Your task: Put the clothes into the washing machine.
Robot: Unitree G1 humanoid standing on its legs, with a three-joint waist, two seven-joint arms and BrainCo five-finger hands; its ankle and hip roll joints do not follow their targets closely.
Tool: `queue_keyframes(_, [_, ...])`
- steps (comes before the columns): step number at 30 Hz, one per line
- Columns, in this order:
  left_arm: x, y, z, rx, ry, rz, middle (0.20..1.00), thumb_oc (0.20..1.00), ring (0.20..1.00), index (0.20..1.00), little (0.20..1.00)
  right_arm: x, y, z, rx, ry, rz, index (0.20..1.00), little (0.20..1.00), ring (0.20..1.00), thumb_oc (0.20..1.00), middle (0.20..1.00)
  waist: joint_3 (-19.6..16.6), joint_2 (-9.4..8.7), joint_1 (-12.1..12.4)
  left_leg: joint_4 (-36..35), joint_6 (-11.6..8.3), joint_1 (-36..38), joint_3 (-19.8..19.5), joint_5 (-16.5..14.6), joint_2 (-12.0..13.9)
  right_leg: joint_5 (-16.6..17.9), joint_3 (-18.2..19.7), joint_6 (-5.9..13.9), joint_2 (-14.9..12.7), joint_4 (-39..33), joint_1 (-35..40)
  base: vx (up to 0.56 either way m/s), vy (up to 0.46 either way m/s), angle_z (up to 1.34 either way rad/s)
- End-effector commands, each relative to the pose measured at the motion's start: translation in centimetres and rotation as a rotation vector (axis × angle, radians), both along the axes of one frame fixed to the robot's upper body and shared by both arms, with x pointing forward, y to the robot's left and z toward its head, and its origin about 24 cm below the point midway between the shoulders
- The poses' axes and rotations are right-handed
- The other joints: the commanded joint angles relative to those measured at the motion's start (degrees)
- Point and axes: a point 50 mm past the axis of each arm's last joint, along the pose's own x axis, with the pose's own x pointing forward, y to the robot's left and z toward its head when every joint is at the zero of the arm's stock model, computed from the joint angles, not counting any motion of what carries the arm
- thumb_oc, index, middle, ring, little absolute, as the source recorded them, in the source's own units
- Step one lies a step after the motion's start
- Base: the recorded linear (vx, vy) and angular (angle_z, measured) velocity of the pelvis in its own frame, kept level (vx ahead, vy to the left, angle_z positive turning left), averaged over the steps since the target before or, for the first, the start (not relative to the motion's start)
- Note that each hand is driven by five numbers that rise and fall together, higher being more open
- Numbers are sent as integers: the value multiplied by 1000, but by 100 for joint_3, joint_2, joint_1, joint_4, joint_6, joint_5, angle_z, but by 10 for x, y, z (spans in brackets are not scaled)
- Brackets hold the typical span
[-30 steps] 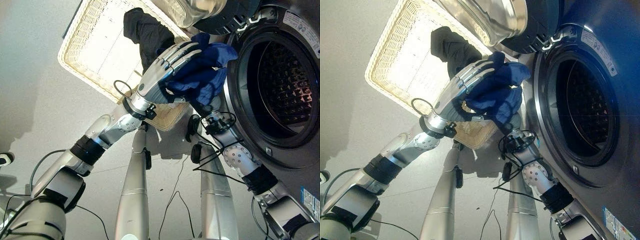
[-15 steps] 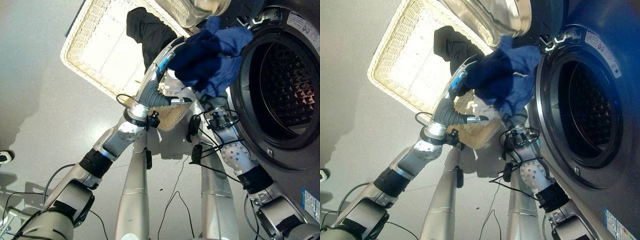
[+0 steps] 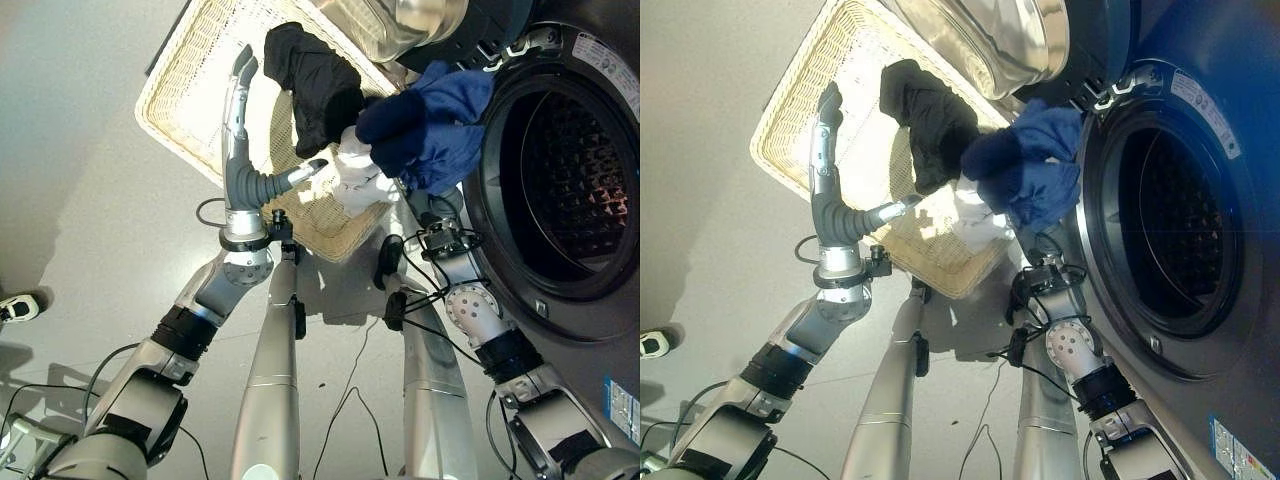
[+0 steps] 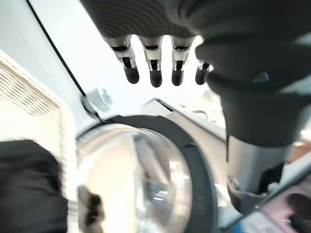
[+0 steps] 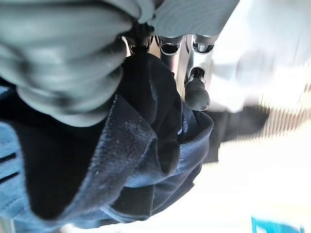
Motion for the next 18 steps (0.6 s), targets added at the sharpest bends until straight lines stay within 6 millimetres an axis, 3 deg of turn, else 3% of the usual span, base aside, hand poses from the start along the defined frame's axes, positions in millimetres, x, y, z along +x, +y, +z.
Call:
queue_keyframes(1, [9, 5, 18, -29, -74, 77, 1000, 1000, 1000, 1000, 1000, 4, -24, 13, 71, -42, -64, 200, 200, 200, 200, 200, -145, -13, -83, 647, -15, -49, 417, -755, -267, 1345, -120, 740, 233, -1559, 262, 2, 46, -3])
queue_keyframes(4, [25, 14, 17, -8, -7, 159, 1000, 1000, 1000, 1000, 1000, 13, -53, 4, 67, 31, -179, 200, 200, 200, 200, 200, -145, -33, -127, 646, -48, -69, 488, -744, -210, 1362, -84, 733, 277, -1561, 235, 2, 43, -7])
queue_keyframes(8, [39, 22, 17, 40, 54, 230, 1000, 1000, 1000, 1000, 1000, 20, -84, 7, 111, 68, -323, 200, 200, 200, 200, 200, -145, -52, -148, 657, -82, -102, 529, -749, -169, 1370, -48, 722, 328, -1578, 207, 1, 31, -9])
queue_keyframes(11, [53, 36, 13, 112, 128, 315, 1000, 1000, 1000, 1000, 1000, 18, -149, 29, 269, 61, -566, 200, 200, 200, 200, 200, -145, -64, -169, 716, -118, -111, 564, -809, -94, 1383, -4, 726, 372, -1581, 211, 12, 40, -14])
queue_keyframes(13, [56, 43, 10, 170, 146, 362, 1000, 1000, 1000, 1000, 1000, 10, -178, 47, 333, 17, -703, 200, 200, 200, 200, 200, -145, -90, -186, 762, -124, -134, 556, -846, -49, 1387, 7, 721, 391, -1583, 213, 1, 8, -14])
queue_keyframes(15, [58, 55, 7, 240, 160, 435, 1000, 1000, 1000, 1000, 1000, -15, -218, 72, 442, -82, -942, 200, 200, 200, 200, 200, -145, -170, -208, 826, -121, -212, 514, -912, 14, 1395, 21, 721, 431, -1605, 201, -9, -24, -9])
queue_keyframes(18, [58, 65, 7, 264, 165, 486, 1000, 1000, 1000, 1000, 1000, -39, -240, 93, 533, -156, -1128, 200, 200, 200, 200, 200, -145, -229, -236, 788, -114, -220, 509, -941, 57, 1396, 6, 734, 449, -1631, 215, -18, -23, -8])
